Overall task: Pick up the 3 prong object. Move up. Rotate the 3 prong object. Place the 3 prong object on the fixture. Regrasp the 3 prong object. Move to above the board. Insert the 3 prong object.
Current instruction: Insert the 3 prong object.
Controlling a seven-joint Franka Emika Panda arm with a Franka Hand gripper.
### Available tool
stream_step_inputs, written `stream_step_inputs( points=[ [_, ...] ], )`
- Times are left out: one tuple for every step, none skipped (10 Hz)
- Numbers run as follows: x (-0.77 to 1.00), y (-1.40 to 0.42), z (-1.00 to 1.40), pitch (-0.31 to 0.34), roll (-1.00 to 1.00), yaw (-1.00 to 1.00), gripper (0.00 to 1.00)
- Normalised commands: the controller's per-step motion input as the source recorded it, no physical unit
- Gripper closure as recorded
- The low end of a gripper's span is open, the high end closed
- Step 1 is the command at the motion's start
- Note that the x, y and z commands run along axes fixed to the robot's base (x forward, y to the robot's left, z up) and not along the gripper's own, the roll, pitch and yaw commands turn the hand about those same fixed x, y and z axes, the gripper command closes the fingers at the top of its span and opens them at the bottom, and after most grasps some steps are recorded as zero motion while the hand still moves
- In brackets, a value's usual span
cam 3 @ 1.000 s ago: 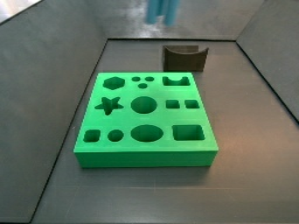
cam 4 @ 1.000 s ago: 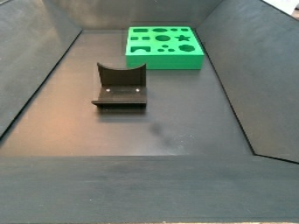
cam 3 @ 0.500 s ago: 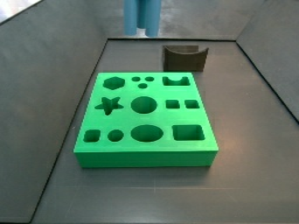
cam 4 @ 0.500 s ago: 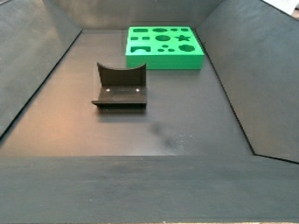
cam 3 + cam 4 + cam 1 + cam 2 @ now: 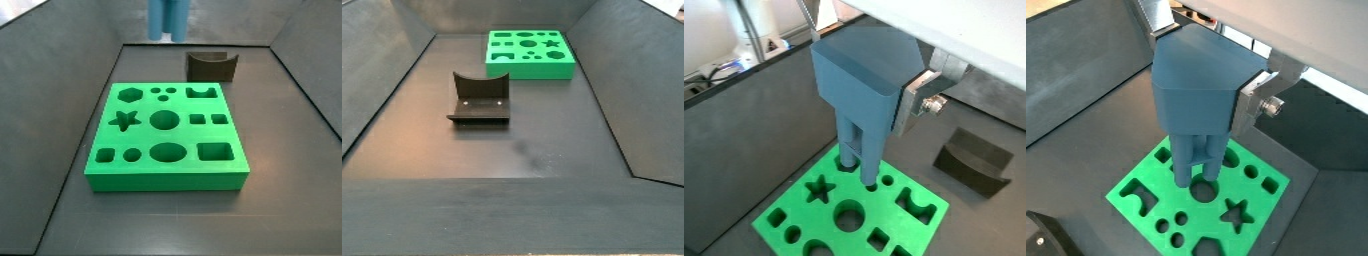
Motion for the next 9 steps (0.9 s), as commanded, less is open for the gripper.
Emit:
stream_step_inputs(
  points=[
    [0.18,0.33,-0.23,-0.026,-0.22,-0.32,1.00],
    [0.09,0.34,-0.28,-0.059,-0.25,-0.34,1.00],
    [0.10,0.30,-0.25,-0.021,-0.20,-0.38,1.00],
    [0.03,0.27,-0.26,-0.050,-0.19,-0.48,1.00],
    [0.00,0.25,-0.23,-0.079,-0.19,-0.55,1.00],
    [0.00,0.23,-0.25,-0.067,-0.18,-0.59,1.00],
    [0.00,0.21,-0.27,-0.056,-0.16,-0.63,1.00],
    [0.00,0.11,-0.24,-0.074,-0.15,-0.71,1.00],
    [0.00,0.09,-0.21,-0.101,-0.15,-0.74,1.00]
  ],
)
